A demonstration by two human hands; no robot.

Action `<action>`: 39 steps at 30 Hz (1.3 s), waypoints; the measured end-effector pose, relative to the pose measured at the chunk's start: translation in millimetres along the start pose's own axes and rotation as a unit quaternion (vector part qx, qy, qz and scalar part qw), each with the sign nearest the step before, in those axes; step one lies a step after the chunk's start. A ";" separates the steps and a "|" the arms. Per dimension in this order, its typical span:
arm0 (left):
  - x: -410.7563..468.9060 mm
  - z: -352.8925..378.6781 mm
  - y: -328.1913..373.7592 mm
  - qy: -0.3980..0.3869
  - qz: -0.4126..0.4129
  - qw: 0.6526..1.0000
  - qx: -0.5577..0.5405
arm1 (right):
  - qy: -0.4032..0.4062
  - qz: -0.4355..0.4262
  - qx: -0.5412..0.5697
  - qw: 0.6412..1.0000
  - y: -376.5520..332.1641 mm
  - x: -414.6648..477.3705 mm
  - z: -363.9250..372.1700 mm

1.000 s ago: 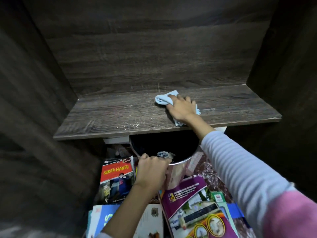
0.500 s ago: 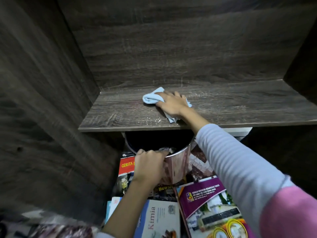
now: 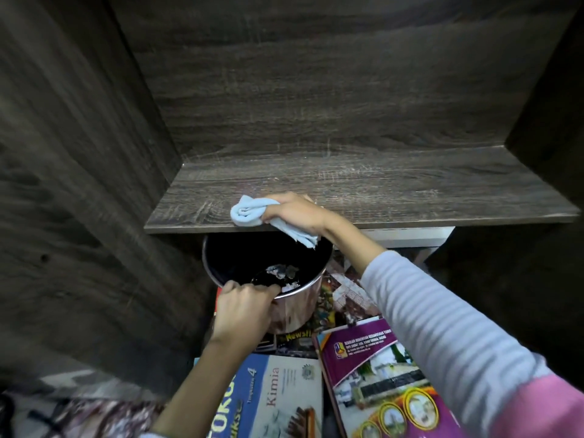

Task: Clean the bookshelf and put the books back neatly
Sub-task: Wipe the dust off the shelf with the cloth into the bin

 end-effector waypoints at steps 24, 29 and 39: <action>-33.1 -8.0 6.1 0.021 -0.019 0.999 -0.030 | 0.291 0.208 -0.186 0.915 66.4 -51.0 -65.8; -40.1 -3.3 -3.8 0.025 -0.035 0.998 -0.037 | 0.282 0.227 -0.229 0.904 48.3 -28.7 -38.9; -43.6 -1.1 -22.5 -0.002 -0.044 0.998 -0.037 | 0.224 0.009 -0.331 0.916 -16.2 -21.7 59.2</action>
Point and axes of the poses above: each hand's wrist, its own x-axis towards the middle knuckle, its own z-axis out of the palm, y = z × x, the point moved 3 cm from there along x, towards the middle knuckle, and after that the axes turned 15 degrees about z, right-handed, at the moved point
